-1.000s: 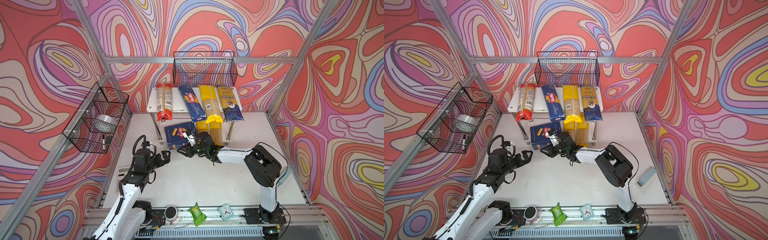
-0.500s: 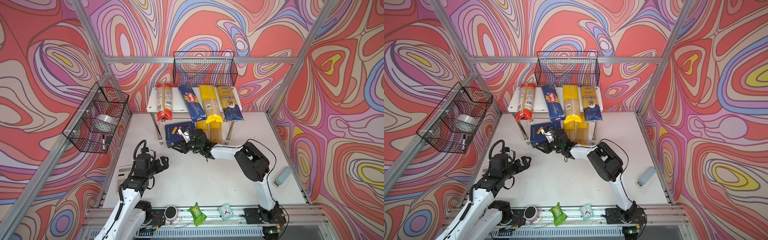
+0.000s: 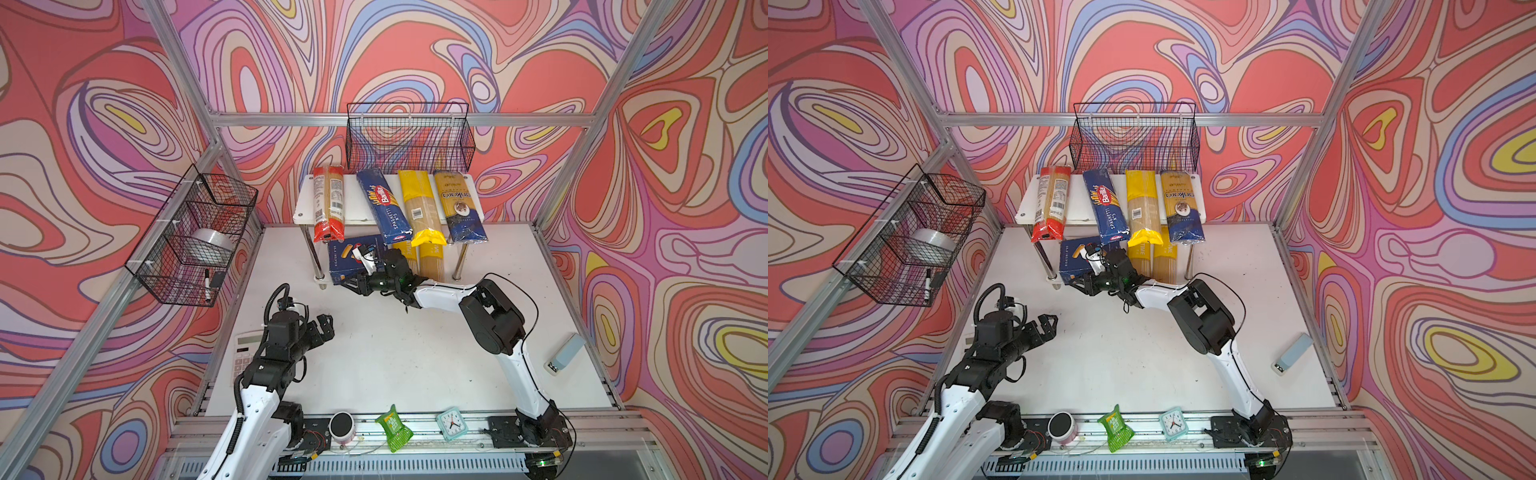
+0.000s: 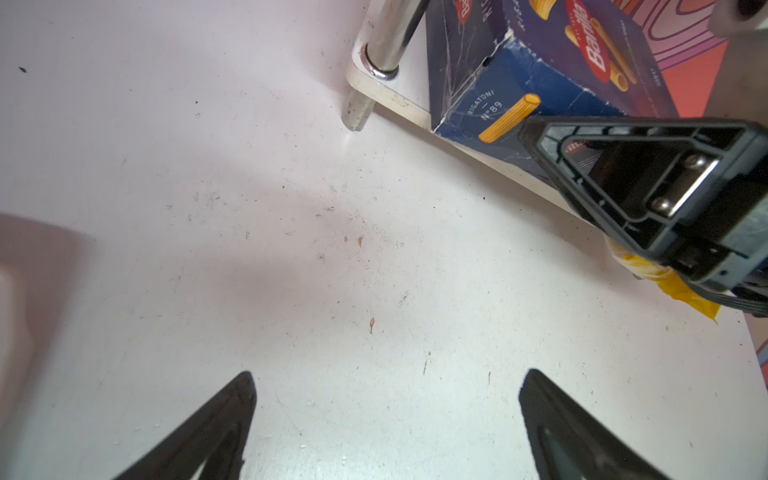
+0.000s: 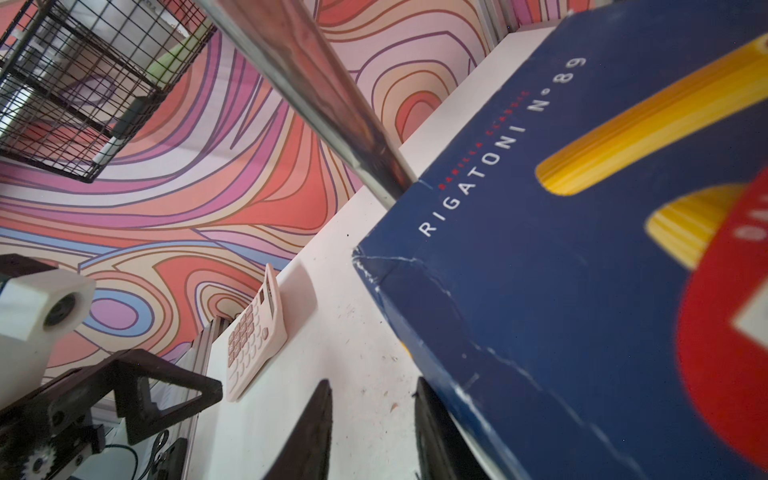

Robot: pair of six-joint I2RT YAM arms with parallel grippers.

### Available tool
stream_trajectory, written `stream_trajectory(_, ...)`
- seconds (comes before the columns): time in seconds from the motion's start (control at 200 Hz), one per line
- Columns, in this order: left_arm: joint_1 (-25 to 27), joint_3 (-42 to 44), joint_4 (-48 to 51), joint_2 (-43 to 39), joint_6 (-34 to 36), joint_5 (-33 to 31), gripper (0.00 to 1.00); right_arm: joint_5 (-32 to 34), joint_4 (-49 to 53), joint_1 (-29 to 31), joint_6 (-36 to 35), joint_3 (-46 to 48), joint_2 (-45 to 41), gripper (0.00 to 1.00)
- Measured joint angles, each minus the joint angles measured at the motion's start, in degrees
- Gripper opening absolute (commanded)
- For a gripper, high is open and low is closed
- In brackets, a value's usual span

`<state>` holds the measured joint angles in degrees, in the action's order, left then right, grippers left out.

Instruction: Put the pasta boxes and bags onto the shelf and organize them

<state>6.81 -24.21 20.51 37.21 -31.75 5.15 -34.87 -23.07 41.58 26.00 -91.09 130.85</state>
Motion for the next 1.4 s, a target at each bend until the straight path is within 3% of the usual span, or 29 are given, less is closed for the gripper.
stream_trajectory(0.461, 0.0, -0.09, 2.16, -1.18, 1.38, -2.16, 1.0, 4.28, 1.88, 0.11, 0.0, -6.01, 4.02, 0.35)
stream_trajectory(0.636, 0.0, 0.0, 1.55, -2.25, 2.89, -4.79, 1.0, 6.86, -0.2, 0.11, -1.36, 2.99, 0.17, 0.37)
stream_trajectory(0.806, -0.07, 2.08, -5.33, -0.92, 6.27, -9.79, 1.0, 12.04, 0.26, 0.04, -3.67, 19.56, -11.54, 0.39)
stream_trajectory(1.037, -1.92, 2.38, -13.81, 8.48, 10.16, -15.21, 1.0, 20.79, 4.24, -4.22, -4.98, 40.37, -36.44, 0.4)
stream_trajectory(1.277, -8.96, 2.51, -22.16, 15.43, 11.78, -12.98, 1.0, 34.67, 18.64, -7.02, -6.49, 53.11, -59.43, 0.5)
stream_trajectory(1.397, -9.77, 4.61, -31.87, 18.47, 16.44, -11.45, 1.0, 40.76, 24.59, -15.26, -8.76, 55.39, -67.08, 0.57)
